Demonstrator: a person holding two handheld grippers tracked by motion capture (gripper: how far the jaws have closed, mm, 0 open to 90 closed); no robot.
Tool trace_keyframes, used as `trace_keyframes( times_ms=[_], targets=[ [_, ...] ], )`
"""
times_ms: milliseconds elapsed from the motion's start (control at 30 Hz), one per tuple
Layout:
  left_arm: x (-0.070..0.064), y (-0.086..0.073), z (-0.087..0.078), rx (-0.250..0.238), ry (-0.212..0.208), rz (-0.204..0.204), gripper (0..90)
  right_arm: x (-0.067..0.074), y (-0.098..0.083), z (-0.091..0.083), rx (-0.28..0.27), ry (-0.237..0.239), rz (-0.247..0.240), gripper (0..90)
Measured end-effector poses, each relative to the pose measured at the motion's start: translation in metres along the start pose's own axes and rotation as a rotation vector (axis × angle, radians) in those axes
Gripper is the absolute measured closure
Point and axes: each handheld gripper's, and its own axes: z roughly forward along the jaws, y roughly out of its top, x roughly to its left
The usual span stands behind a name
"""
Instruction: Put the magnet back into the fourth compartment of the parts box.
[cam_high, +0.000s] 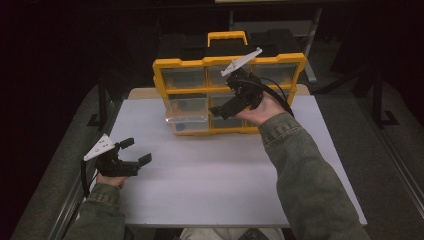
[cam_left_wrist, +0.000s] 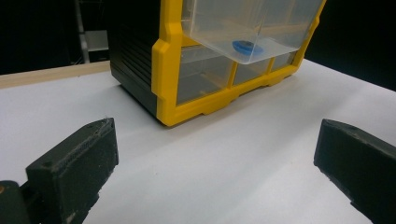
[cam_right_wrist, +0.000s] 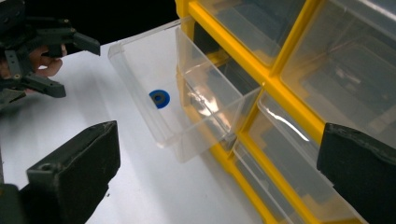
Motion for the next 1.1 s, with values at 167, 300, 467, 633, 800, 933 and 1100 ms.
trace_keyframes(
  times_ms=[167, 300, 467, 633, 800, 933, 1100],
  targets=[
    [-0.001, 0.0, 0.002, 0.006, -0.003, 0.003, 0.0, 0.003, -0.013, -0.006, -0.004, -0.008, 0.011, 0.0],
    [-0.002, 0.0, 0.003, 0.011, -0.003, 0.008, 0.0, 0.002, -0.024, -0.009, -0.006, -0.014, 0.018, 0.0],
    [-0.002, 0.001, 0.003, 0.014, -0.003, 0.011, 0.0, 0.0, -0.036, -0.011, -0.012, -0.017, 0.051, 0.0],
    [-0.002, 0.001, 0.004, 0.016, -0.002, 0.014, 0.0, -0.002, -0.046, -0.01, -0.018, -0.017, 0.064, 0.0],
    [-0.003, 0.001, 0.004, 0.016, -0.002, 0.014, 0.0, -0.003, -0.056, -0.011, -0.022, -0.021, 0.079, 0.0],
    [-0.003, 0.001, 0.004, 0.019, -0.002, 0.018, 0.0, -0.002, -0.065, -0.011, -0.023, -0.019, 0.085, 0.0],
    [-0.003, 0.001, 0.004, 0.023, -0.002, 0.022, 0.0, -0.002, -0.074, -0.013, -0.041, -0.022, 0.093, 0.0]
  ],
)
